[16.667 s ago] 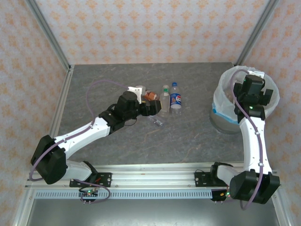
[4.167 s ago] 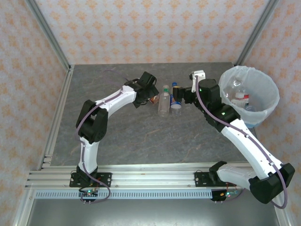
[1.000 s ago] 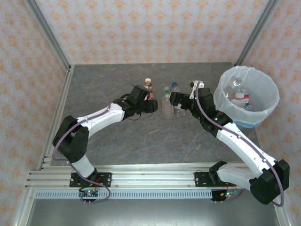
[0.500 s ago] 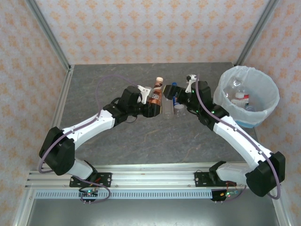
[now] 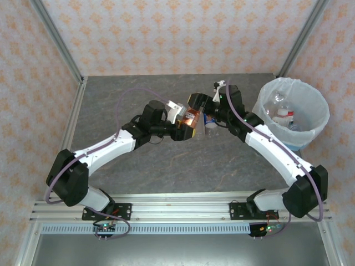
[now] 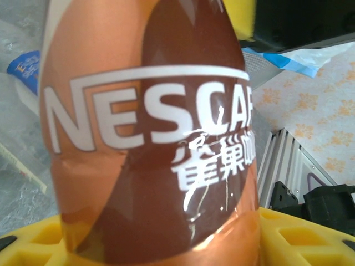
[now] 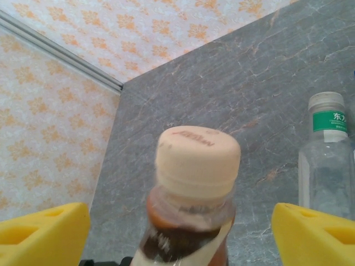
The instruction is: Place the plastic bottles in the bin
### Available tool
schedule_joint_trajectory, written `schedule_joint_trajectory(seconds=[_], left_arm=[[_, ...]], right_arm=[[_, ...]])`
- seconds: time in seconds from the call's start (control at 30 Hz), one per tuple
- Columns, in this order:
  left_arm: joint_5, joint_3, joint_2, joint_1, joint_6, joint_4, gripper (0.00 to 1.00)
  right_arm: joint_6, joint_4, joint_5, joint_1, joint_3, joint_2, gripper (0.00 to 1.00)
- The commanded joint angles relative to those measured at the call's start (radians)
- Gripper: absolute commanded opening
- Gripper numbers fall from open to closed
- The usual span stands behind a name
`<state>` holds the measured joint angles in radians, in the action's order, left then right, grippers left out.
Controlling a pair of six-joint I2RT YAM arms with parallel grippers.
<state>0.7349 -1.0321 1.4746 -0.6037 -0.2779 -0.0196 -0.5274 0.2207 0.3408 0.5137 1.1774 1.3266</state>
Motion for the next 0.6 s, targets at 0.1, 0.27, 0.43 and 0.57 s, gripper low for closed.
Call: schedule_joint_trajectory(seconds=[0.1, 0.27, 0.43, 0.57], left_arm=[[0.041, 0.036, -0.034, -0.024, 0.046, -0.091, 0.52], [0.022, 0.035, -0.024, -0.034, 0.053, -0.092, 0.52], [0.010, 0.029, -0.010, -0.035, 0.052, -0.107, 0.53], [-0.012, 0.019, 0.003, -0.034, 0.043, -0.089, 0.59]], right_arm=[[-0.109, -0.050, -0.013, -0.034, 0.036, 0.043, 0.77], [-0.111, -0.113, 0.080, -0.043, 0.032, 0.070, 0.58], [-0.103, -0.155, 0.095, -0.051, -0.017, 0.045, 0.34], [-0.093, -0.192, 0.083, -0.057, -0.064, 0.004, 0.20]])
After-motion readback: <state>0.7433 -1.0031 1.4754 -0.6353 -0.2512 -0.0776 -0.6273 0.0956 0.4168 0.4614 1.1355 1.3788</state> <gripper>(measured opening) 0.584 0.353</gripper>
